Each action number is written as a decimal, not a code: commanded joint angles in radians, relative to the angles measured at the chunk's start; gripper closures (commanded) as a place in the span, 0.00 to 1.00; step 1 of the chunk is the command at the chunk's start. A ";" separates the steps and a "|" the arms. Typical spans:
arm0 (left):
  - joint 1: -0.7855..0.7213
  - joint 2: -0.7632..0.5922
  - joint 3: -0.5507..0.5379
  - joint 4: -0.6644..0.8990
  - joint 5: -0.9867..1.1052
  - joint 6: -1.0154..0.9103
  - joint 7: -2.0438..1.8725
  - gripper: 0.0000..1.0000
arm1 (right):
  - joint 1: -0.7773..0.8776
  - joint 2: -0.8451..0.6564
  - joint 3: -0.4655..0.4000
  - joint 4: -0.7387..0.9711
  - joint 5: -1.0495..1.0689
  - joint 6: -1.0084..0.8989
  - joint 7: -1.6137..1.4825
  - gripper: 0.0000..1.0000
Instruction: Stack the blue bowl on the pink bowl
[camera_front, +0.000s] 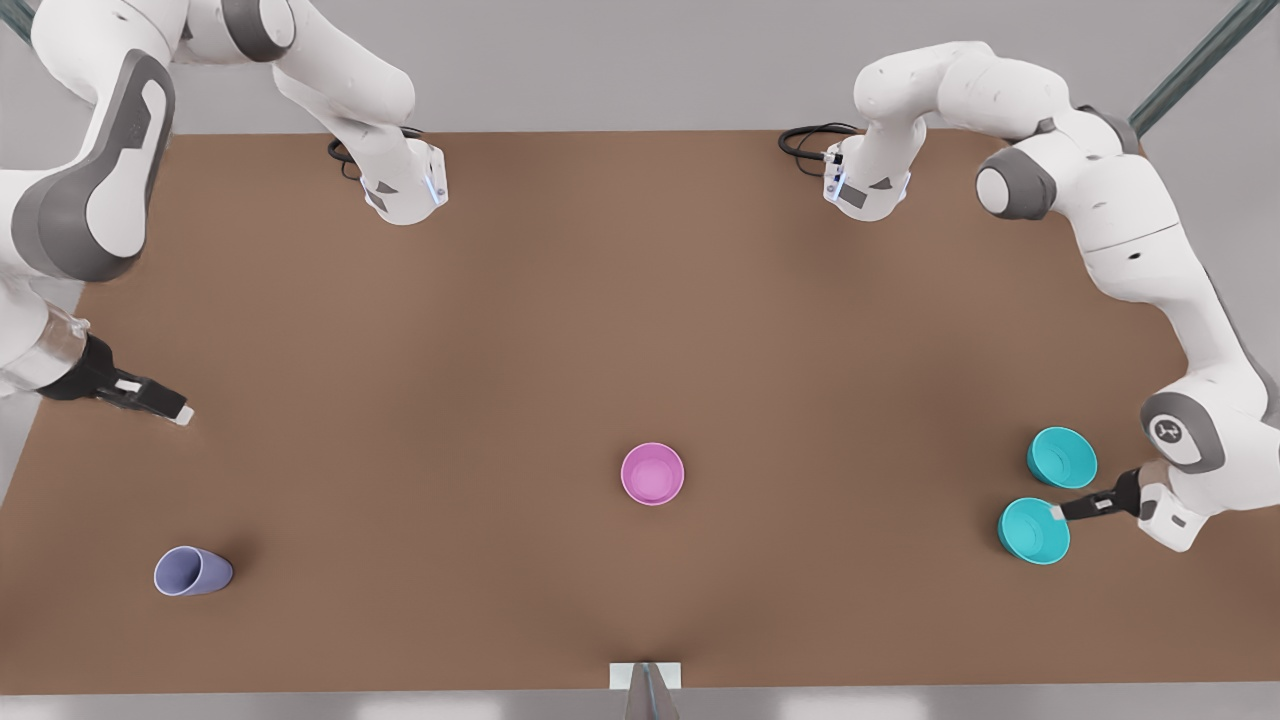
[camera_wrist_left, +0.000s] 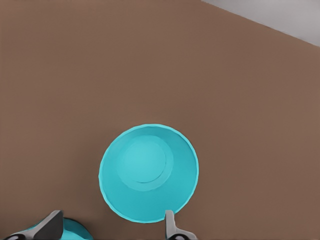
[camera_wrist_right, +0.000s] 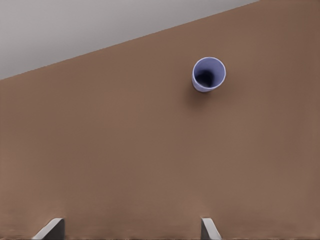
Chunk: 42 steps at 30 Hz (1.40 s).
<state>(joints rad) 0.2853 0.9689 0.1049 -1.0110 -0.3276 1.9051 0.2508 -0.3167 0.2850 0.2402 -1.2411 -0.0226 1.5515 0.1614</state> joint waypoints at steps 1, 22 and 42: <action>0.012 0.021 -0.010 0.003 -0.033 0.187 0.492 0.00 | 0.001 -0.044 0.002 0.000 -0.030 -0.304 -0.296 0.00; 0.012 0.087 -0.025 -0.046 -0.038 0.124 0.349 0.78 | 0.116 -0.090 -0.122 -0.077 -0.039 -0.202 -0.292 0.00; -0.614 -0.076 -0.188 -0.051 -0.068 -0.037 -1.193 0.79 | 0.110 -0.086 -0.122 -0.078 -0.025 -0.203 -0.293 0.00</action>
<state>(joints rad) -0.3269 0.8888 -0.0747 -1.0611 -0.3724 1.7748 -0.0586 -0.2071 0.2006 0.1179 -1.3191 -0.0487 1.3490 -0.1034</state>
